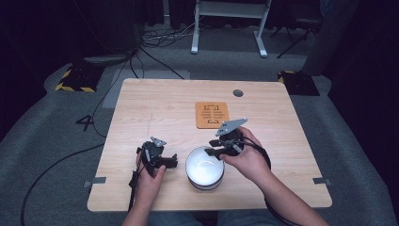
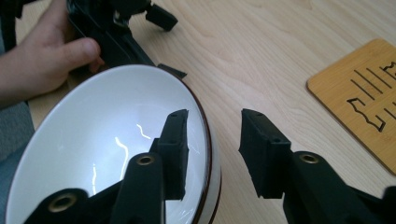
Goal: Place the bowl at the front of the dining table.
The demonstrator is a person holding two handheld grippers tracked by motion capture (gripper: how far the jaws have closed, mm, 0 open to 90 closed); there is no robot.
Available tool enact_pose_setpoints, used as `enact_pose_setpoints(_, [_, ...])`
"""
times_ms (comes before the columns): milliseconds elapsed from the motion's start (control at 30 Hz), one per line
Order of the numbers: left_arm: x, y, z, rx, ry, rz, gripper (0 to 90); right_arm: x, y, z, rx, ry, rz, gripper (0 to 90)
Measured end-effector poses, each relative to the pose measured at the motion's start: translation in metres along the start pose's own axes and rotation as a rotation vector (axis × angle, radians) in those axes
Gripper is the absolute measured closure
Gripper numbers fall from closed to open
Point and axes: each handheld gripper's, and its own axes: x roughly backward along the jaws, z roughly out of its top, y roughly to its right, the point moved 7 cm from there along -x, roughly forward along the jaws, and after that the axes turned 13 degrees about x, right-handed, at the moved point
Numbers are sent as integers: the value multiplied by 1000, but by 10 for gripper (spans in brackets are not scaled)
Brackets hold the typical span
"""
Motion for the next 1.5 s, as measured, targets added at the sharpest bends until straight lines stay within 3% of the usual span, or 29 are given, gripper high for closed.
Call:
enact_pose_setpoints(67, [0, 0, 0, 1, 0, 0, 1, -3, -1, -1, 13, -39, 2, 675])
enact_pose_setpoints(100, [0, 0, 0, 2, 0, 0, 0, -4, -5, -2, -56, -60, 34, 699])
enact_pose_setpoints(133, [0, 0, 0, 2, 0, 0, 0, -4, -5, -2, -56, -60, 34, 699])
enact_pose_setpoints(367, [0, 0, 0, 2, 0, 0, 1, -8, 0, 1, 3, -120, 38, 810])
enact_pose_setpoints(400, [0, 0, 0, 2, 0, 0, 0, -9, 3, 2, 42, -121, 33, 814])
enact_pose_setpoints(500, [0, 0, 0, 2, -1, 0, 0, -9, -1, 2, 21, -156, 42, 818])
enact_pose_setpoints(567, [0, 0, 0, 3, -2, -1, 1, -10, 1, 3, 53, -141, 43, 819])
enact_pose_setpoints(800, [0, 0, 0, 4, -2, -1, 1, -6, 2, 6, 31, -145, 40, 819])
enact_pose_setpoints(900, [0, 0, 0, 3, -1, -1, 0, 0, 7, 12, 28, -119, 36, 821])
enact_pose_setpoints(967, [0, 0, 0, 3, -3, -1, 0, 8, 11, 17, -7, -113, 38, 822])
enact_pose_setpoints(1167, [0, 0, 0, 4, -2, -3, 1, 19, 22, 26, -22, -115, 2, 822])
enact_pose_setpoints(1500, [0, 0, 0, 3, -3, -3, 1, 30, 39, 41, -81, -78, -4, 824])
